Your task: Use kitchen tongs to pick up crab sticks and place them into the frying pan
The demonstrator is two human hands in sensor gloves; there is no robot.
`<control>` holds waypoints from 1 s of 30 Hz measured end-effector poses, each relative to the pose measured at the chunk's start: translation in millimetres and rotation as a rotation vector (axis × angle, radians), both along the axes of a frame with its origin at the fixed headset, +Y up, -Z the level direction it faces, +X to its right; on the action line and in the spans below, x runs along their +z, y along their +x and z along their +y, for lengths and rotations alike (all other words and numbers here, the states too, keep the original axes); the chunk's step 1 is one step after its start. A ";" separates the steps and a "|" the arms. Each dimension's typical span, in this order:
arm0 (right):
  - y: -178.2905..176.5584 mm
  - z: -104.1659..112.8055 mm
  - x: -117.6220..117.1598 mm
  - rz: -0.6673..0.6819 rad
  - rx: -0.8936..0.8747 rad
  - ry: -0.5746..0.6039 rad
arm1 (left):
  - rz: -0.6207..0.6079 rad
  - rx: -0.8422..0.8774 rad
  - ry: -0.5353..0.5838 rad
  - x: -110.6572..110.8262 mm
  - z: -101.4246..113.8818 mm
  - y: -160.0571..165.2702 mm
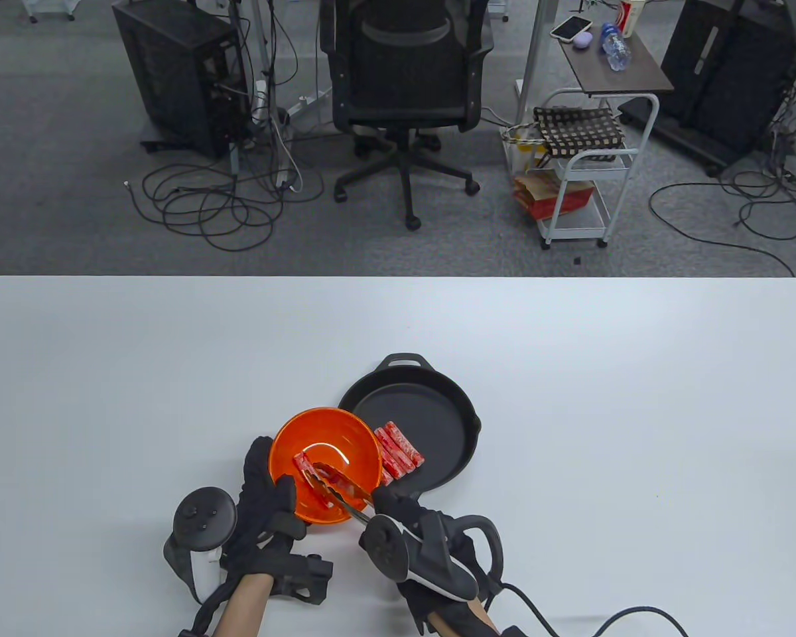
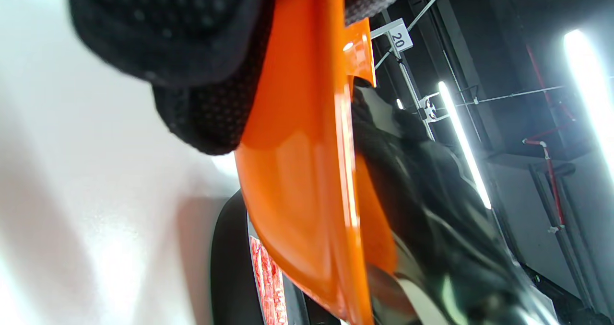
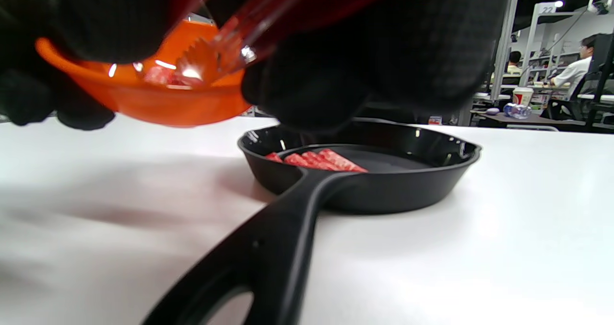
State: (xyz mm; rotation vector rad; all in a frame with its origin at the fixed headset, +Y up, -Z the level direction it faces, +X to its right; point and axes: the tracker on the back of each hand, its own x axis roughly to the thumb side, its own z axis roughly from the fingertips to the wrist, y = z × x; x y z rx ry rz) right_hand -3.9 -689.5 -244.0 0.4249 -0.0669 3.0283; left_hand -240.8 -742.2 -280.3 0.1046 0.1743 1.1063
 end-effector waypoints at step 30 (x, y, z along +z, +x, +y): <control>14.0 7.9 -4.4 -0.035 -0.071 0.014 | 0.002 0.024 -0.017 0.0 0.1 -0.8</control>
